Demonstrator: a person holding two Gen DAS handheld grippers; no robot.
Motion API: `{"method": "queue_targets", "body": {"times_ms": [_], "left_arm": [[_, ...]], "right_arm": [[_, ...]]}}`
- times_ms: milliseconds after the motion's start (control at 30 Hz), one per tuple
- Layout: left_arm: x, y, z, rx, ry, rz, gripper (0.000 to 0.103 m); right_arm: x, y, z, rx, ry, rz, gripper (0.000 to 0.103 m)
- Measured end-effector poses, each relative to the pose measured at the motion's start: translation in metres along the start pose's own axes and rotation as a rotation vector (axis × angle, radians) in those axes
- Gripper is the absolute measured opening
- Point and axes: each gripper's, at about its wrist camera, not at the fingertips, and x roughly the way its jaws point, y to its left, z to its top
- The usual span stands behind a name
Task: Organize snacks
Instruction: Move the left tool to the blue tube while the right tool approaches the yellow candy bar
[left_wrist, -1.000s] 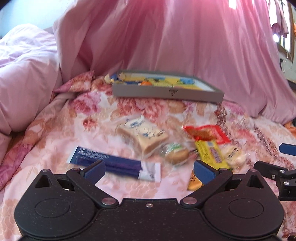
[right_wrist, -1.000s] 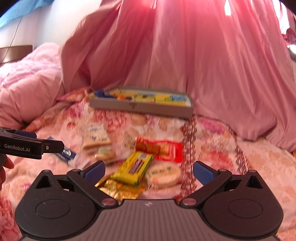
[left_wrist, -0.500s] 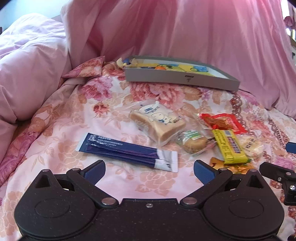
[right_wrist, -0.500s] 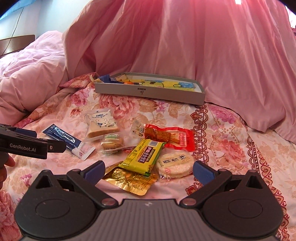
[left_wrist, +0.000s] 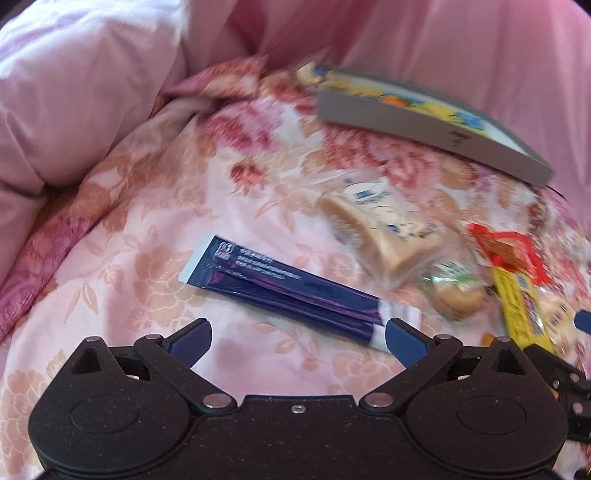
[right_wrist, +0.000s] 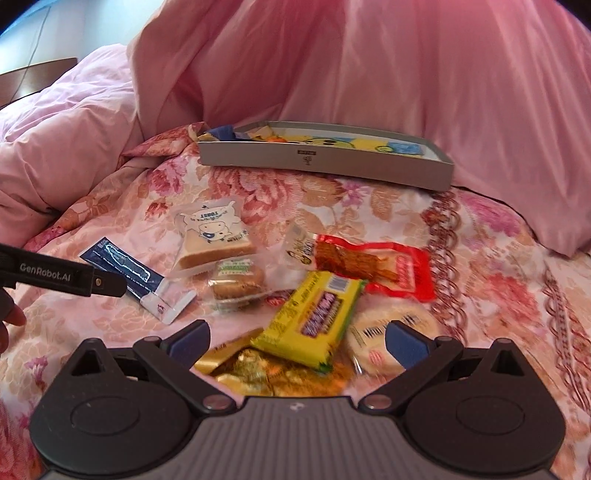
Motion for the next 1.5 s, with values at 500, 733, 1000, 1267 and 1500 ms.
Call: {"method": "queue_targets", "body": {"times_ms": [500,733,1000,1267,1500], "left_arm": [[0.056,-0.018,0.049,-0.168,0.155,0.272,0.087],[0.050,-0.020,0.039,-0.089,0.111,0.230,0.083],[0.039,-0.019,0.025,0.043,0.073,0.145,0.077],[0.021,-0.022,0.006,0.161,0.061,-0.005,0.074],[0.009,-0.033,-0.011,0.284,0.092,-0.208,0.072]], "right_arm": [[0.057,-0.009,0.012,0.051,0.070,-0.024,0.095],[0.052,-0.001,0.007,0.029,0.075,-0.005,0.075],[0.041,0.004,0.000,0.044,0.080,0.026,0.056],[0.022,0.018,-0.006,0.004,0.072,0.065,0.053],[0.003,0.023,-0.014,-0.019,0.072,0.062,0.053]]}}
